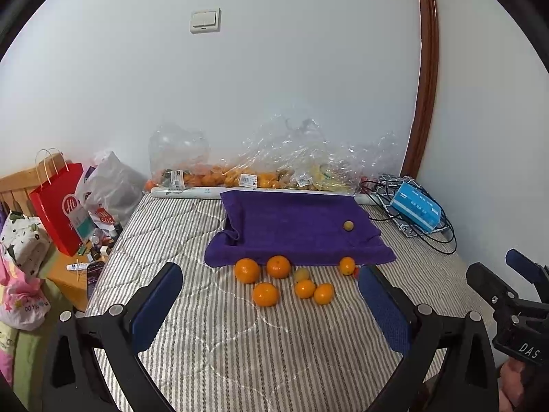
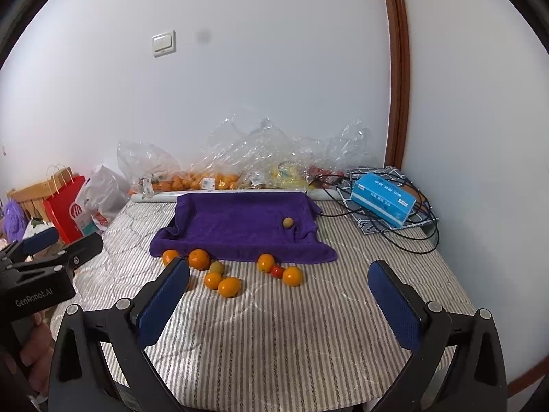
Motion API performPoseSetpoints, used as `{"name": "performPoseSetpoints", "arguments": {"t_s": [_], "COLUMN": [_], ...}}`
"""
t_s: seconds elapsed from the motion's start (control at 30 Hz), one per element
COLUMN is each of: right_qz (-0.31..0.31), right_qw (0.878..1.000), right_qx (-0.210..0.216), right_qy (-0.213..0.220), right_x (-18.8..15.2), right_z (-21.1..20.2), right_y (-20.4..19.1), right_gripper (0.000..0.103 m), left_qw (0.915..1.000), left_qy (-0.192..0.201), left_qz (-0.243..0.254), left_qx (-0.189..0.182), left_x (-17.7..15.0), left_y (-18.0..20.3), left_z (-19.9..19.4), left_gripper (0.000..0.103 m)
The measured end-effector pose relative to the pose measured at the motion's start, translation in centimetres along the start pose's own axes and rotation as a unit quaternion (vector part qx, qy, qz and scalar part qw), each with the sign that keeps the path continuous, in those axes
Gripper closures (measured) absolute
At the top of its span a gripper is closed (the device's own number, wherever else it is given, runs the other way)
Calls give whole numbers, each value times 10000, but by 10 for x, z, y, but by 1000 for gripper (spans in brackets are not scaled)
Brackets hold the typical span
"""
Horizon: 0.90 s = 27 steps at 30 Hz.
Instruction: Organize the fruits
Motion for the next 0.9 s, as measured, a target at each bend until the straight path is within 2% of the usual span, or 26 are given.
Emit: {"name": "performPoseSetpoints", "arguments": {"t_s": [0.9], "right_qz": [-44], "right_qw": [9999], "right_qx": [102], "right_qy": [24], "right_x": [0], "right_z": [-2], "right_y": [-6], "right_gripper": [0], "left_qw": [10000], "left_qy": [-67], "left_qz": [-4], "left_qx": [10], "left_x": [-5], "left_y": [-5], "left_z": [1], "left_gripper": [0]}}
Point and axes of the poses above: each gripper's, at about its wrist camera, not at the fingertips, and z roughly the way its jaws point, y to its right, x to its top, the point moved 3 cm from there along z, roughly the way its jaws point, and after that the axes turned 1 degree about x, right-handed, at the moved point
